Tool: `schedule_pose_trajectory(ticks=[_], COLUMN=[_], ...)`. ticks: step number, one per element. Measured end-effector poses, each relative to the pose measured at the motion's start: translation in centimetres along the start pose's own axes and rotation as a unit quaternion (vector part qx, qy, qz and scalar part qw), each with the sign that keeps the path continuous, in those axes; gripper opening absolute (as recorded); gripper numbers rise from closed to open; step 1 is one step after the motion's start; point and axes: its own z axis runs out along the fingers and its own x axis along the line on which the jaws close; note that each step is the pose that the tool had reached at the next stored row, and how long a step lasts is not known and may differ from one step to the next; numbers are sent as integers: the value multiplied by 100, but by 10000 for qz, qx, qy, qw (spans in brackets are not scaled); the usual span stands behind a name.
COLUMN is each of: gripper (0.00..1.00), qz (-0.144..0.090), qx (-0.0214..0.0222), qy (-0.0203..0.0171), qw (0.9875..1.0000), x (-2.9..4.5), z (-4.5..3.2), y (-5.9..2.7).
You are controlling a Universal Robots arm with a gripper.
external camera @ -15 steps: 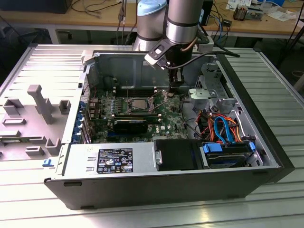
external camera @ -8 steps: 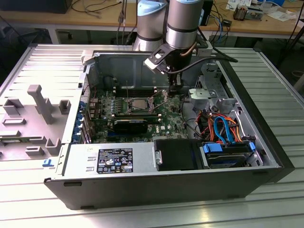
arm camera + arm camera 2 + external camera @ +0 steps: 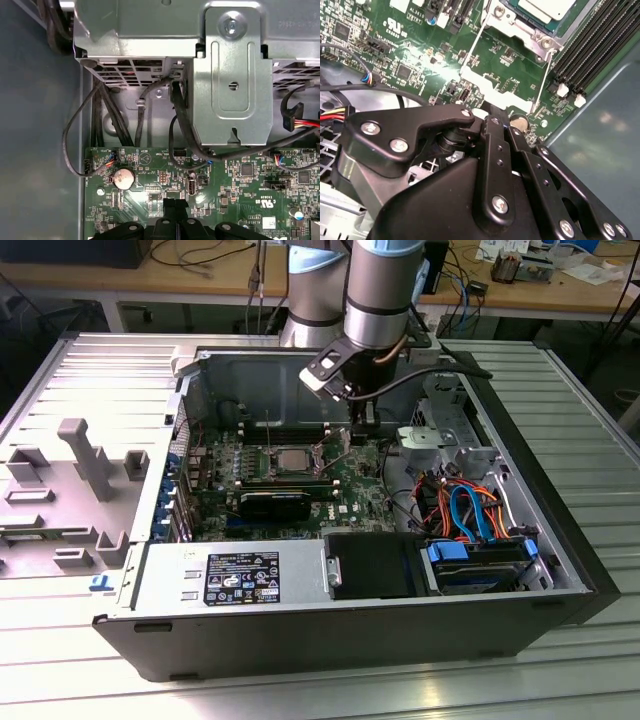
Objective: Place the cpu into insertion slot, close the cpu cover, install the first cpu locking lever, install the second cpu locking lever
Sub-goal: 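Close the cpu cover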
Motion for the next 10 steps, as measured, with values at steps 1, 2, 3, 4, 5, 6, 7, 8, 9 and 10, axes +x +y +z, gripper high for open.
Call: schedule_pose_trajectory(ticks=[1,2,3,4,5,6,7,8,9,10], gripper=[11,11,11,11,11,11,11,11,11,11], qz=[-1,0,-1,0,0,0,0,0,0,0], qx=[1,1,1,1,1,1,1,1,1,1], qy=[-1,0,1,1,1,1,1,1,1,1], qw=[10000,10000,10000,10000,10000,10000,10000,10000,10000,10000], x=[0,0,0,0,0,0,0,0,0,0], z=[-1,-1,0,0,0,0,0,0,0,0], y=[-9,-12,-12,-12,-13,-13,-14,-15,-15,-15])
